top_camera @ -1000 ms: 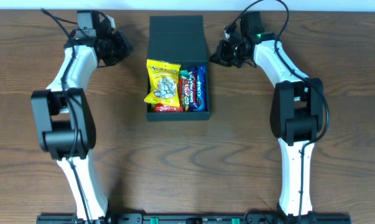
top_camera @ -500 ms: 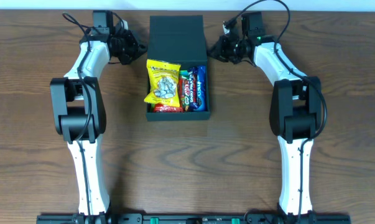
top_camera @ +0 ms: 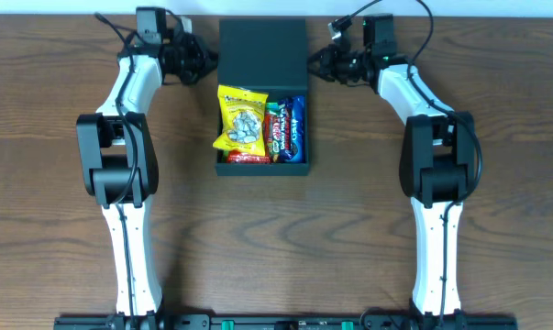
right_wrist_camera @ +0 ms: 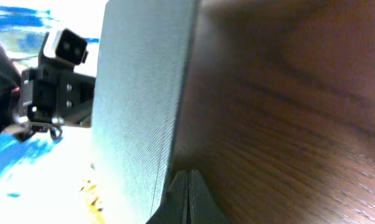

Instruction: Pack container

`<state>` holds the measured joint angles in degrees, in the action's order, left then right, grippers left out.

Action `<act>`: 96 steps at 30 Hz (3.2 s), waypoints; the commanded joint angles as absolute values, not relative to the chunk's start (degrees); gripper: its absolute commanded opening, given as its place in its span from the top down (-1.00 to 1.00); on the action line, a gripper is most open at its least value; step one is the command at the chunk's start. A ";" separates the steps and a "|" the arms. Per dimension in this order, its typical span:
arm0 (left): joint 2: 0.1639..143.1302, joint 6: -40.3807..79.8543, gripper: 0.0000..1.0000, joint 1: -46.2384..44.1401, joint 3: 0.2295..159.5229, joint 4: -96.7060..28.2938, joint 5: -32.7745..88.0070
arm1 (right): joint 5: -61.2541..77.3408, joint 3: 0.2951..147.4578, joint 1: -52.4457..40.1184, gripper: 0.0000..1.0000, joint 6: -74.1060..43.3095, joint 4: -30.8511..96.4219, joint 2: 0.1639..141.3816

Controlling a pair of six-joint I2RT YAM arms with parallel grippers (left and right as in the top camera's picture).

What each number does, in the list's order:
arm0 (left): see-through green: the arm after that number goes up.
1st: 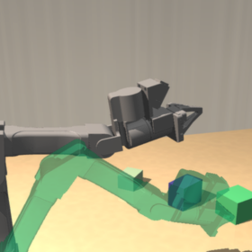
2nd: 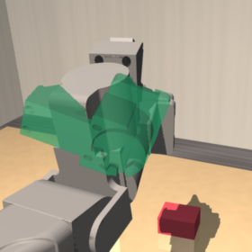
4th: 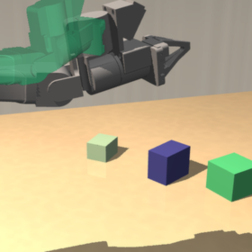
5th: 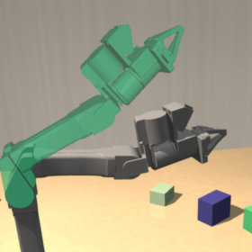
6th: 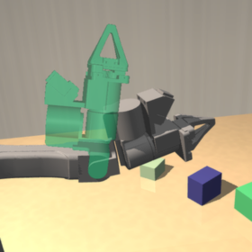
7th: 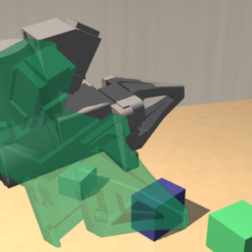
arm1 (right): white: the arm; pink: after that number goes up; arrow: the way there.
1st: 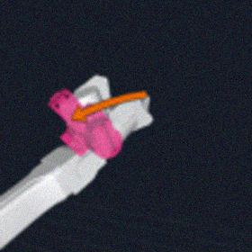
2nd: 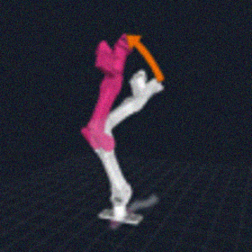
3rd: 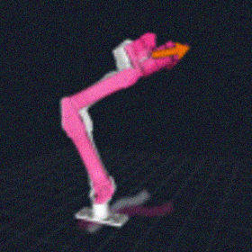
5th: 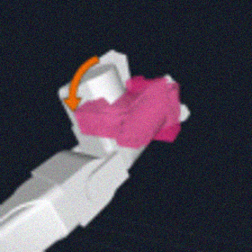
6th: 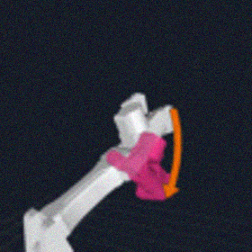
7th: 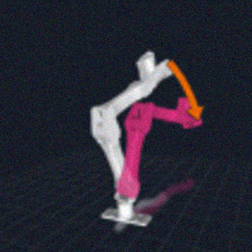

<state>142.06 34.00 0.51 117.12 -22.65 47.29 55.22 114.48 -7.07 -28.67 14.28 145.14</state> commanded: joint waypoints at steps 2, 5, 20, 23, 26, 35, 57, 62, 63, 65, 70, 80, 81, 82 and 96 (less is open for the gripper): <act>142.43 28.21 0.89 -0.03 124.09 -25.78 51.09 | 62.19 120.09 -6.81 0.98 -26.41 15.18 145.40; 142.26 25.30 0.89 -0.03 128.14 -29.71 51.13 | 61.89 124.16 -7.09 0.97 -21.96 20.14 144.07; 130.52 0.34 0.88 -1.85 133.99 -55.05 51.07 | 47.70 135.26 -10.85 0.98 7.84 60.45 133.64; 127.04 -4.64 0.88 -1.04 133.99 -60.58 48.14 | 43.03 135.26 -11.00 0.97 9.28 65.45 130.87; 124.36 -9.10 0.88 -0.89 133.99 -65.98 43.38 | 41.08 135.26 -10.90 0.97 10.50 69.08 129.25; 122.32 -11.16 0.88 -0.40 133.99 -72.05 37.39 | 35.27 135.26 -10.90 0.98 9.74 75.09 128.11; 122.37 -2.04 0.88 0.69 93.43 -54.00 39.86 | 29.39 107.04 -13.08 0.97 -4.29 59.22 128.29; 122.37 -1.02 0.88 -1.54 91.64 -52.42 41.82 | 30.35 105.58 -13.58 0.97 -5.15 53.32 128.86; 122.37 -1.02 0.88 -1.96 91.64 -52.36 41.82 | 30.35 105.58 -13.58 0.98 -5.15 52.73 128.90; 122.37 -0.62 0.89 -2.39 91.64 -52.14 41.82 | 30.44 105.58 -13.56 0.97 -5.13 51.57 128.90; 122.37 0.08 0.89 -2.94 91.66 -52.18 41.23 | 30.39 105.60 -13.54 0.97 -5.13 49.87 128.90; 114.72 1.72 0.88 -0.47 98.56 -55.66 27.33 | 20.99 108.03 -8.60 0.97 -2.85 60.27 123.15; 111.94 1.63 0.88 -1.21 99.77 -55.11 26.35 | 19.16 108.03 -8.10 0.97 -1.98 61.21 120.77; 109.84 1.41 0.88 -1.78 100.49 -54.24 26.76 | 18.81 108.03 -7.81 0.97 -1.13 61.60 119.00; 104.40 -2.81 0.88 -16.19 89.30 -47.40 28.36 | 24.03 94.63 -8.01 0.97 2.00 67.81 103.09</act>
